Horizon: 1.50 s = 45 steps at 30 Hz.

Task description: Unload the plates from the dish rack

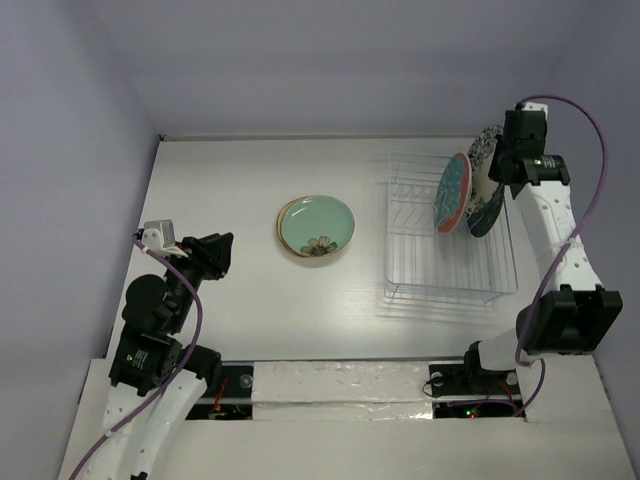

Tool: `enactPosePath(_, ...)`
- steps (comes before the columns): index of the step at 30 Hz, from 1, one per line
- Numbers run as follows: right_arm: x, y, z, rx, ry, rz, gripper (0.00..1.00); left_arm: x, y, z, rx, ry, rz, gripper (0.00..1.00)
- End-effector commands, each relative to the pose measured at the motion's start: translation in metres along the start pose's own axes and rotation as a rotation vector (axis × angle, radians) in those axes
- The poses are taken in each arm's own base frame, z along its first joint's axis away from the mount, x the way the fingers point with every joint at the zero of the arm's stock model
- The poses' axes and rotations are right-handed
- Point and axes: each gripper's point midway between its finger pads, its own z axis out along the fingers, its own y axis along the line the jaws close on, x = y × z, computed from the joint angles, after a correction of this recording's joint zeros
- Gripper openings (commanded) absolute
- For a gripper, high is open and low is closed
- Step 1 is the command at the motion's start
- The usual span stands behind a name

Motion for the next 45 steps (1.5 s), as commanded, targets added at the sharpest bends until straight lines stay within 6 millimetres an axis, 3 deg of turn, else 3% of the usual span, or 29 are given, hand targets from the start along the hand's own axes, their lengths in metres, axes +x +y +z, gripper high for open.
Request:
enactPosePath(1, -0.092, -0.005, -0.072, -0.048, -0.308, 0.122, 0.00, -0.010, -0.006, 0.001, 0.023, -0.037, -0.009, 0.32)
enactPosePath(8, -0.117, -0.039, -0.145, 0.089, -0.465, 0.193, 0.00, -0.010, -0.006, 0.002, 0.018, -0.035, -0.008, 0.32)
enactPosePath(9, -0.120, -0.052, -0.159, 0.152, -0.491, 0.216, 0.00, -0.011, -0.006, 0.001, 0.019, -0.036, -0.008, 0.32)
enactPosePath(14, -0.129, -0.048, -0.205, 0.071, -0.581, 0.264, 0.00, -0.011, -0.006, 0.001, 0.017, -0.040, -0.009, 0.32)
enactPosePath(17, -0.131, -0.016, -0.216, -0.124, -0.601, 0.287, 0.00, -0.010, -0.006, 0.001, 0.018, -0.038, -0.008, 0.32)
enactPosePath(18, -0.136, 0.013, -0.226, -0.294, -0.624, 0.281, 0.00, -0.010, -0.006, 0.001, 0.018, -0.038, -0.009, 0.32)
enactPosePath(19, -0.126, 0.034, -0.217, -0.374, -0.592, 0.287, 0.00, -0.011, -0.006, 0.001, 0.017, -0.040, -0.009, 0.32)
enactPosePath(20, -0.122, 0.054, -0.219, -0.469, -0.583, 0.289, 0.00, -0.011, -0.006, 0.001, 0.018, -0.042, -0.010, 0.32)
enactPosePath(21, -0.112, 0.091, -0.221, -0.636, -0.552, 0.290, 0.00, -0.011, -0.005, 0.000, 0.017, -0.042, -0.010, 0.32)
enactPosePath(22, -0.117, 0.104, -0.233, -0.711, -0.572, 0.280, 0.00, -0.011, -0.005, 0.000, 0.017, -0.042, -0.011, 0.32)
enactPosePath(23, -0.100, 0.127, -0.221, -0.773, -0.509, 0.293, 0.00, -0.012, -0.005, 0.000, 0.017, -0.046, -0.011, 0.32)
enactPosePath(25, -0.085, 0.174, -0.220, -0.909, -0.440, 0.305, 0.00, -0.013, -0.006, -0.001, 0.017, -0.052, -0.012, 0.32)
enactPosePath(27, -0.060, 0.210, -0.212, -1.020, -0.350, 0.288, 0.00, -0.013, -0.005, -0.001, 0.014, -0.053, -0.012, 0.32)
enactPosePath(30, -0.043, 0.258, -0.207, -1.172, -0.289, 0.355, 0.00, -0.012, -0.005, -0.001, 0.014, -0.051, -0.012, 0.32)
enactPosePath(35, -0.001, 0.315, -0.172, -1.229, -0.122, 0.440, 0.00, -0.014, -0.004, -0.001, 0.009, -0.055, -0.011, 0.32)
enactPosePath(39, 0.028, 0.344, -0.149, -1.238, -0.038, 0.476, 0.00, -0.013, -0.004, -0.001, 0.013, -0.055, -0.012, 0.32)
enactPosePath(45, 0.066, 0.357, -0.114, -1.180, 0.057, 0.502, 0.00, -0.013, -0.005, -0.001, 0.016, -0.053, -0.011, 0.32)
